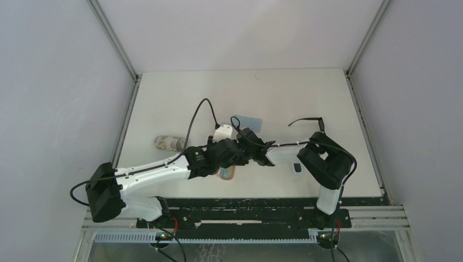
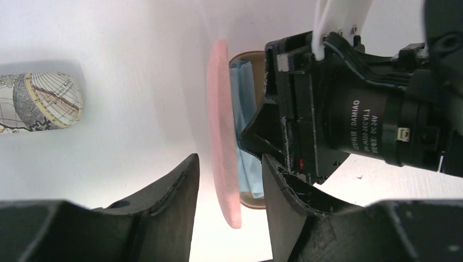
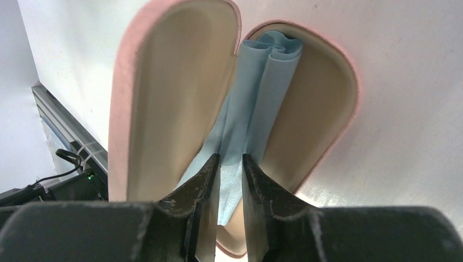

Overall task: Organize the sunglasses
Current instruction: Adjust the glasses cleaning cloth on the sunglasses case.

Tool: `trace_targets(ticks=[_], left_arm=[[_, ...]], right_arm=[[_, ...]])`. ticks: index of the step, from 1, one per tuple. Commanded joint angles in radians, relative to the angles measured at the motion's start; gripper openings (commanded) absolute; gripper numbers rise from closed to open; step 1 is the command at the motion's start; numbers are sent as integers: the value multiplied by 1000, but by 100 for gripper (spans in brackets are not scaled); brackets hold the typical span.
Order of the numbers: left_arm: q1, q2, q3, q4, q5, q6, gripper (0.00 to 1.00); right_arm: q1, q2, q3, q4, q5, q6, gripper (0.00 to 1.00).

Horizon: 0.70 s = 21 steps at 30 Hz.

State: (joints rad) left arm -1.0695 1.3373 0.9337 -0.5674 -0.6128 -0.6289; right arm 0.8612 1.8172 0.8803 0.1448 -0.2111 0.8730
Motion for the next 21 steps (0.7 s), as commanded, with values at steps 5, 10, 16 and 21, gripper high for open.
trace_targets(ticks=[5, 10, 16, 21], left_arm=[[129, -216, -214, 227, 124, -71, 53], [252, -316, -371, 398, 330, -83, 59], [374, -366, -545, 651, 524, -131, 68], [473, -392, -684, 923, 675, -186, 74]], right_arm=[[1, -4, -1, 12, 0, 3, 20], [-4, -9, -9, 18, -2, 4, 20], [-6, -8, -17, 26, -8, 6, 20], [-11, -7, -18, 28, -15, 4, 20]])
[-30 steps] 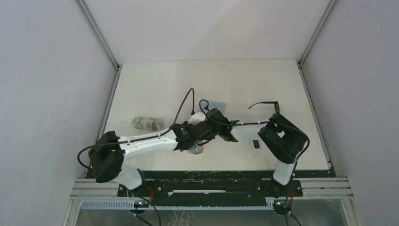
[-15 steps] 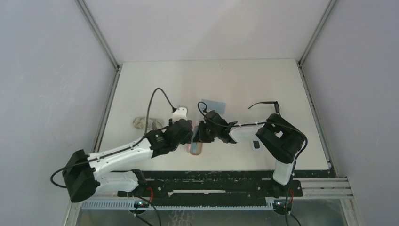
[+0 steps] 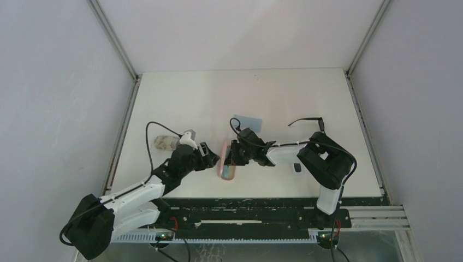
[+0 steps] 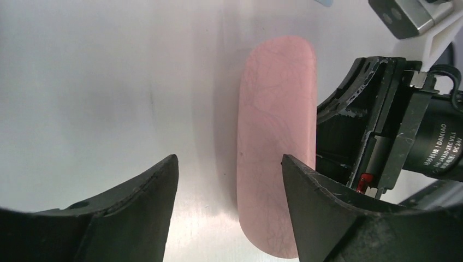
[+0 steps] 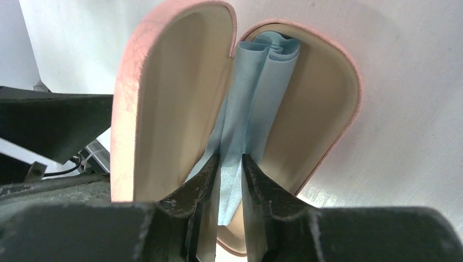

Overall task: Organize the sunglasses
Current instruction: Adjust the glasses cleaning cloth on the sunglasses case.

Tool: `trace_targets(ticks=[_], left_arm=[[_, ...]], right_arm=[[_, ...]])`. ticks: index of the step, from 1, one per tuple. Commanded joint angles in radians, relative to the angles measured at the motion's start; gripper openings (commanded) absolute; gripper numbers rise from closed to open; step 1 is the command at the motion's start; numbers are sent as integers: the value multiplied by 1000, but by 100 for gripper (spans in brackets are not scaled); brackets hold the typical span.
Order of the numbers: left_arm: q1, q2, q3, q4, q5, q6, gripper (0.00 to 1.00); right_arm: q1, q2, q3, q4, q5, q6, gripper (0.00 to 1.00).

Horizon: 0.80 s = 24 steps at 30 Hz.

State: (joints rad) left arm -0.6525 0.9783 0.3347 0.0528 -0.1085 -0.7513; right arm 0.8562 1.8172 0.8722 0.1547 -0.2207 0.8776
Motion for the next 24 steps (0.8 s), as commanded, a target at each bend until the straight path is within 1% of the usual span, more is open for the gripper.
trace_targets(ticks=[1, 7, 10, 12, 14, 17, 19, 22, 24], left_arm=[[69, -34, -101, 338, 186, -74, 75], [106, -78, -172, 444, 209, -108, 77], [117, -94, -197, 483, 227, -107, 82], [123, -77, -199, 513, 255, -98, 86], [126, -42, -195, 542, 284, -90, 89], [140, 45, -200, 614, 335, -104, 91], [155, 116, -217, 733, 390, -133, 92], [162, 227, -231, 854, 429, -169, 94], [190, 296, -239, 944, 456, -195, 94]], right_arm=[[-6, -6, -10, 19, -7, -2, 20], [-11, -5, -10, 17, -14, -5, 20], [-12, -7, -9, 13, -16, -9, 19], [-14, -8, -10, 13, -17, -11, 19], [-16, -6, -10, 15, -20, -12, 19], [-17, -9, -9, 11, -21, -14, 20], [-19, -10, -9, 10, -21, -15, 19], [-20, -12, -10, 4, -21, -18, 19], [-20, -12, -9, 2, -21, -21, 19]])
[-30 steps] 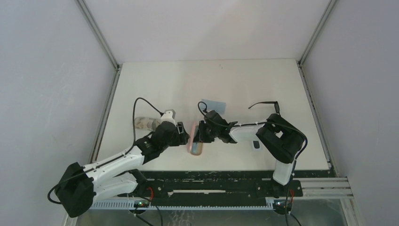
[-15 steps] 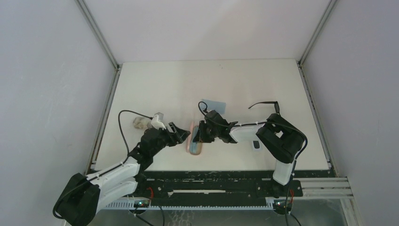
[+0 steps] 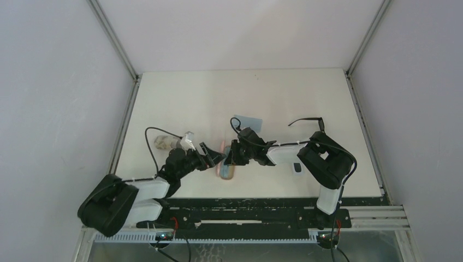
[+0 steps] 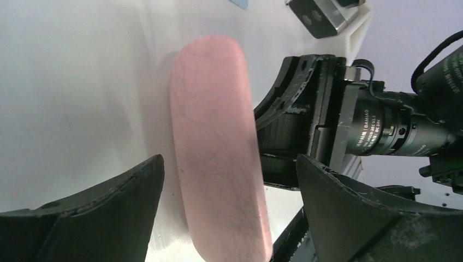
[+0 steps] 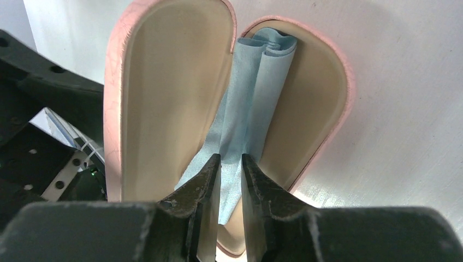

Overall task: Organize the sunglasses
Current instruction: Adjust the glasses cleaning cloth on the sunglasses case.

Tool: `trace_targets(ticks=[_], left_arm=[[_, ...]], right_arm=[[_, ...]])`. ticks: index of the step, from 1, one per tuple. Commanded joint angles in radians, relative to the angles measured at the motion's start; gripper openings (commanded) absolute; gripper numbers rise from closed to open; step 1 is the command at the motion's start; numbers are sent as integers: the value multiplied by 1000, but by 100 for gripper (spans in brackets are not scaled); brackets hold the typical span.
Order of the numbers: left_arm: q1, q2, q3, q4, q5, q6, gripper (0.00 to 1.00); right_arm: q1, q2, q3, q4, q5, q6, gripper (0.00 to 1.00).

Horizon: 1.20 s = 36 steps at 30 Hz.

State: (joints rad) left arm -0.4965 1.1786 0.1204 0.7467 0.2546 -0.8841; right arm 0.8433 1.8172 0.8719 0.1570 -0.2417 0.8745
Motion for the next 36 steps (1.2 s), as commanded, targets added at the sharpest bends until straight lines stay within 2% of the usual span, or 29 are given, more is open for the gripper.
trace_targets(ticks=[1, 6, 8, 10, 15, 23, 29, 33, 36], left_arm=[[37, 131, -30, 301, 108, -80, 94], [47, 352, -60, 638, 170, -185, 92], [52, 431, -56, 709, 200, -218, 90], [52, 462, -46, 715, 213, -213, 89], [56, 411, -61, 712, 198, -194, 88], [58, 452, -38, 713, 221, -201, 76], [58, 490, -30, 712, 223, -192, 82], [58, 517, -22, 712, 225, -188, 82], [58, 525, -21, 713, 226, -185, 77]], right_arm=[[-7, -12, -10, -2, 0, -19, 19], [-12, -13, -9, -8, 0, -22, 19], [-13, -15, -9, -10, 0, -22, 19], [-15, -15, -9, -11, 0, -23, 19], [-19, -13, -9, -10, 0, -25, 19], [-21, -10, -9, -15, 1, -27, 18], [-21, -9, -9, -14, 0, -28, 18], [-21, -9, -10, -16, 0, -28, 18], [-21, -10, -10, -17, 1, -28, 18]])
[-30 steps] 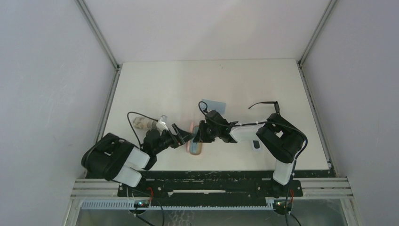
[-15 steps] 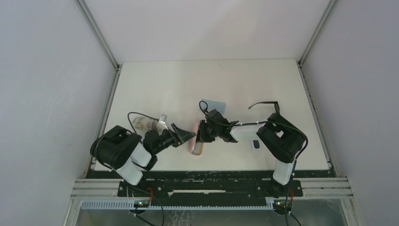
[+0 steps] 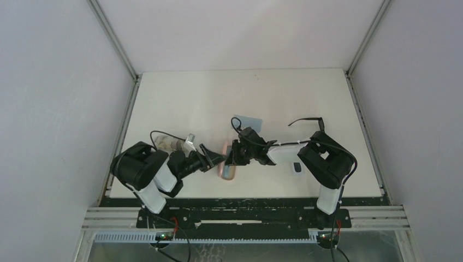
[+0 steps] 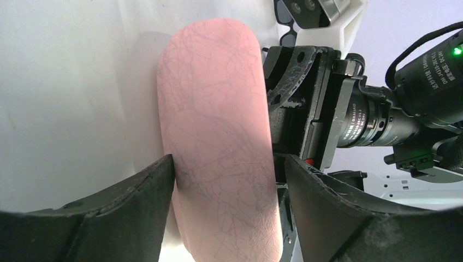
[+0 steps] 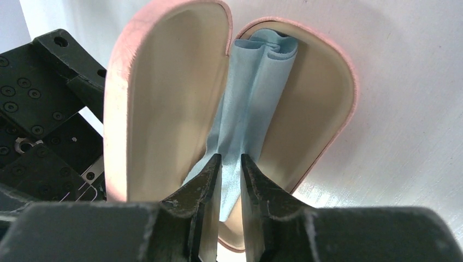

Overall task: Organize the sunglasses
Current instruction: Adjust the glasses cleaning cloth on the sunglasses case.

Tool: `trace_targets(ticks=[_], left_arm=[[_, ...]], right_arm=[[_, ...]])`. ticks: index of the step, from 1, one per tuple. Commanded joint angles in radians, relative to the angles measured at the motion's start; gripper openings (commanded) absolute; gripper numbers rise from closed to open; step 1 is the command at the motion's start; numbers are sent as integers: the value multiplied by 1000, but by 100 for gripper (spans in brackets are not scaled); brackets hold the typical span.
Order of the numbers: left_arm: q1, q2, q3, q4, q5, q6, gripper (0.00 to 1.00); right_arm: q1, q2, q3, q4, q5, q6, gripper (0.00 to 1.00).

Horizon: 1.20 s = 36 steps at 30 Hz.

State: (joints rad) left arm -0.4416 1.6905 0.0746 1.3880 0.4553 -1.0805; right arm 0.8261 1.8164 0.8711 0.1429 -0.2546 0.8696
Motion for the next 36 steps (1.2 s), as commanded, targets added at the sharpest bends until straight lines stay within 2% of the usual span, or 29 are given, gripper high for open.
trace_targets(ticks=[1, 9, 15, 24, 36], left_arm=[[3, 14, 25, 71, 25, 11, 75], [4, -4, 18, 71, 19, 13, 59], [4, -29, 3, 71, 2, 11, 51], [4, -51, -21, 71, -33, -11, 44], [-7, -89, -59, 70, -104, -43, 43]], right_arm=[[-4, -11, -9, -2, 15, -23, 18], [-5, -44, -8, -30, 36, -40, 18], [-2, -107, -8, -67, 64, -60, 24], [13, -128, -9, -67, 78, -56, 28], [42, -62, 46, -38, 52, -42, 34]])
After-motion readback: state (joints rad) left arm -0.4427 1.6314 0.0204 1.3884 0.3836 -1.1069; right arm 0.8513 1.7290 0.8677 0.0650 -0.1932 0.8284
